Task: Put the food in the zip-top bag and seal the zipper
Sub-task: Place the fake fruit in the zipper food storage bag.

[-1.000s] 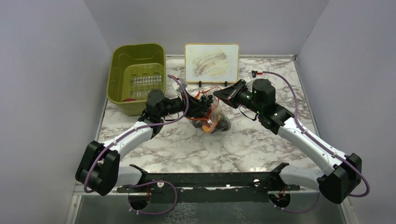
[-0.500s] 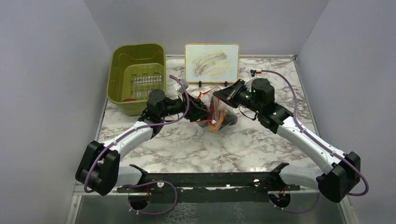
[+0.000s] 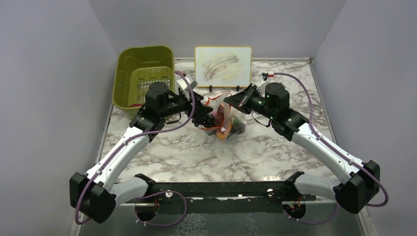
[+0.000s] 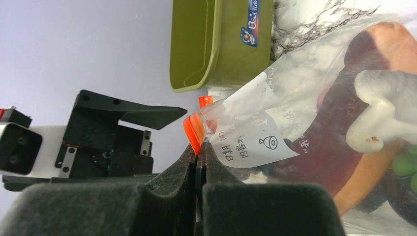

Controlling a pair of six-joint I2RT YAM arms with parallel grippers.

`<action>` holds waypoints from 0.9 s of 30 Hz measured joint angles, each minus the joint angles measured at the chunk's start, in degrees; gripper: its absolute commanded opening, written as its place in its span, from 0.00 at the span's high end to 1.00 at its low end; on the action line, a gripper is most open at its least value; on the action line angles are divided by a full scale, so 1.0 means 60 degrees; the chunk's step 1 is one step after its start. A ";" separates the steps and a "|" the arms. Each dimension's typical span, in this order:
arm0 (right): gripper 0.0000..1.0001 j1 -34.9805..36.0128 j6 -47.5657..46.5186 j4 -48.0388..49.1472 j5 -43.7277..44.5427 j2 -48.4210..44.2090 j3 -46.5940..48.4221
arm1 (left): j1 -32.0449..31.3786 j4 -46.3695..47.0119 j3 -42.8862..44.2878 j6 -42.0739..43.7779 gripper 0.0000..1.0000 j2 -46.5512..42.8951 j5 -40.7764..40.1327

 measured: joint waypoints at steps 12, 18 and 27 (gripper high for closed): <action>0.99 0.0004 -0.0186 -0.0080 -0.0091 -0.0106 0.0226 | -0.0004 -0.3566 0.0663 0.0729 0.40 -0.1239 -0.0674; 0.99 0.0000 -0.0226 -0.0073 -0.0095 -0.0102 0.0306 | -0.0004 -0.4288 0.0583 0.0164 0.39 -0.1268 -0.0630; 0.99 0.0000 -0.0222 -0.0073 -0.0168 -0.0095 0.0306 | -0.0004 -0.4233 0.0208 -0.0168 0.60 -0.1191 -0.0528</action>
